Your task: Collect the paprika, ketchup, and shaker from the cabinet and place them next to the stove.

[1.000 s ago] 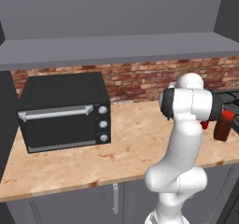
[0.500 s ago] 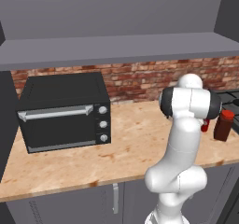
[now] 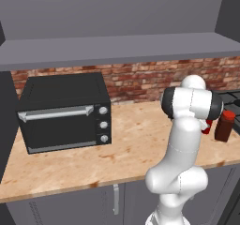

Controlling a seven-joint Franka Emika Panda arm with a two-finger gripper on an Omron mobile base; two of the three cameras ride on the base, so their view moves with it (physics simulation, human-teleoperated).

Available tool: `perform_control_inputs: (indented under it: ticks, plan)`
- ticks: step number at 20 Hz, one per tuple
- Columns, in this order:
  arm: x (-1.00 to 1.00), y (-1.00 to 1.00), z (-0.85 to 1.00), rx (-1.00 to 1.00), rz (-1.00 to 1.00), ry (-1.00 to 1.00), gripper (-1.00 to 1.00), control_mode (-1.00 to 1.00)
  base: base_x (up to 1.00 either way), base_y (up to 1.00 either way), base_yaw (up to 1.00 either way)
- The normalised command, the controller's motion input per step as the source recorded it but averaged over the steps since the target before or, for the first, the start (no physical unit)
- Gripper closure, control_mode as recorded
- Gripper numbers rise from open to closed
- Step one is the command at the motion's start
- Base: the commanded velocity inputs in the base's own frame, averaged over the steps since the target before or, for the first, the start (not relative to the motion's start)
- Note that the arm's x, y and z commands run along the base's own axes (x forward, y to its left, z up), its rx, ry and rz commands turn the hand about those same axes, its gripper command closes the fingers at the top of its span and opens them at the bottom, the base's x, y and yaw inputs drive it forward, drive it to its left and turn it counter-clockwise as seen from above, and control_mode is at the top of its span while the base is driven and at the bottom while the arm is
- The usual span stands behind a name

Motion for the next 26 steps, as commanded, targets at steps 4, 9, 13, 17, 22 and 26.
perform_control_inputs:
  ticks: [4, 9, 13, 17, 22, 26]
  plan:
    - [0.00, 0.00, -0.23, 0.00, 0.02, -0.08, 1.00, -1.00, 0.00, 0.00, 0.00]
    - [0.00, 0.00, -0.19, 0.00, 0.01, -0.04, 1.00, -1.00, 0.00, 0.00, 0.00]
    - [0.00, 0.00, -0.23, 0.00, 0.02, -0.01, 1.00, -1.00, 0.00, 0.00, 0.00]
    - [0.00, 0.03, -0.33, 0.00, 0.02, 0.00, -1.00, -1.00, 0.00, 0.00, 0.00]
    - [0.00, 0.07, -0.25, 0.00, 0.02, 0.00, -1.00, -1.00, 0.00, 0.00, 0.00]
    - [0.00, 0.05, -0.08, 0.00, 0.00, 0.00, -1.00, -1.00, 0.00, 0.00, 0.00]
